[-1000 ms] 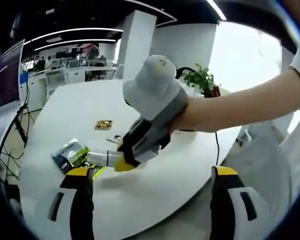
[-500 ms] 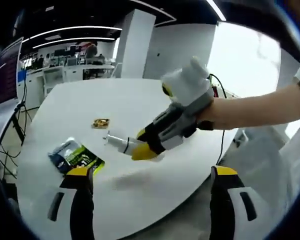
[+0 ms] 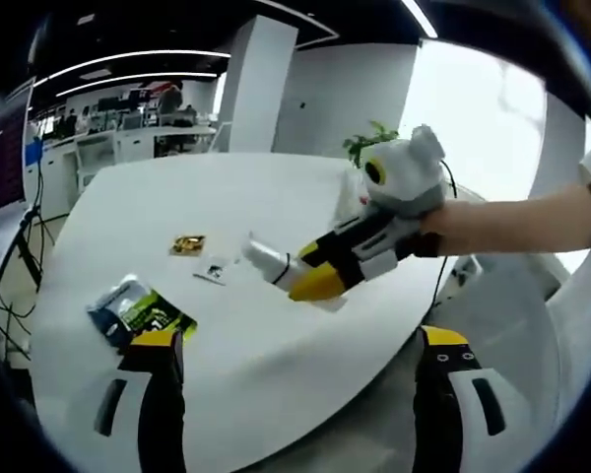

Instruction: Arrange the skincare products in the storage area until every visible bottle or jar stands upright without overlapping.

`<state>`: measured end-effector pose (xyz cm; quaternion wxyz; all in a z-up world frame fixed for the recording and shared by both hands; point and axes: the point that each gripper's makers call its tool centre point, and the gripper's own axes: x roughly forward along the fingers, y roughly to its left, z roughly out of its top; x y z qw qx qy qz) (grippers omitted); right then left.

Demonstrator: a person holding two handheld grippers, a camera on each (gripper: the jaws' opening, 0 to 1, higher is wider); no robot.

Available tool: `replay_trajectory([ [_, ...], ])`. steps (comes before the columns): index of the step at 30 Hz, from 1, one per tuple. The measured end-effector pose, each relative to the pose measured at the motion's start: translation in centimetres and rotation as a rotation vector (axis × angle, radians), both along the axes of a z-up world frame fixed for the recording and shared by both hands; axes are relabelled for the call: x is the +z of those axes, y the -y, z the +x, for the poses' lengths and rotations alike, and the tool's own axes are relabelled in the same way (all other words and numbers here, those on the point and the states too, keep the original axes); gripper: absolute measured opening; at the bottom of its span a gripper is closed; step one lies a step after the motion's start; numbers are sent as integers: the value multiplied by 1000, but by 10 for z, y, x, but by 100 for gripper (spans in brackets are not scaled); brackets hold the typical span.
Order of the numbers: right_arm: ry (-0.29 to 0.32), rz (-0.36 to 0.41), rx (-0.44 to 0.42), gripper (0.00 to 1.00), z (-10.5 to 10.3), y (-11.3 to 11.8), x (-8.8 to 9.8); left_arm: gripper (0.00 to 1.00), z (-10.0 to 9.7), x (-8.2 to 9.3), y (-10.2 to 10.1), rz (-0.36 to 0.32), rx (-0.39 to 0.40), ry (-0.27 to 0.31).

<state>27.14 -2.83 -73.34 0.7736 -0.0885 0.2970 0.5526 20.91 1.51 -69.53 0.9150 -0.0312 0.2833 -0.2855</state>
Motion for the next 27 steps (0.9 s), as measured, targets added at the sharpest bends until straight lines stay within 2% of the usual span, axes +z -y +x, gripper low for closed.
replay_trajectory([
  [6,5,87,-26,20,-5,15,9,89,4,5,9,-14,-43,-1],
  [9,-6,175,-22,20,-13,20,20,88,10,16,18,-34,-73,19],
  [13,-3,209,-25,20,-20,31,24,87,15,25,26,-55,-96,39],
  [17,-12,247,-22,20,-25,37,27,84,18,32,38,-92,-136,49],
  [22,-34,352,8,20,-36,44,42,80,19,35,58,-131,-201,50],
  [25,-44,403,30,20,-43,49,52,72,16,47,75,-197,-265,66],
  [27,-63,456,57,20,-51,51,61,62,13,54,83,-225,-306,70],
])
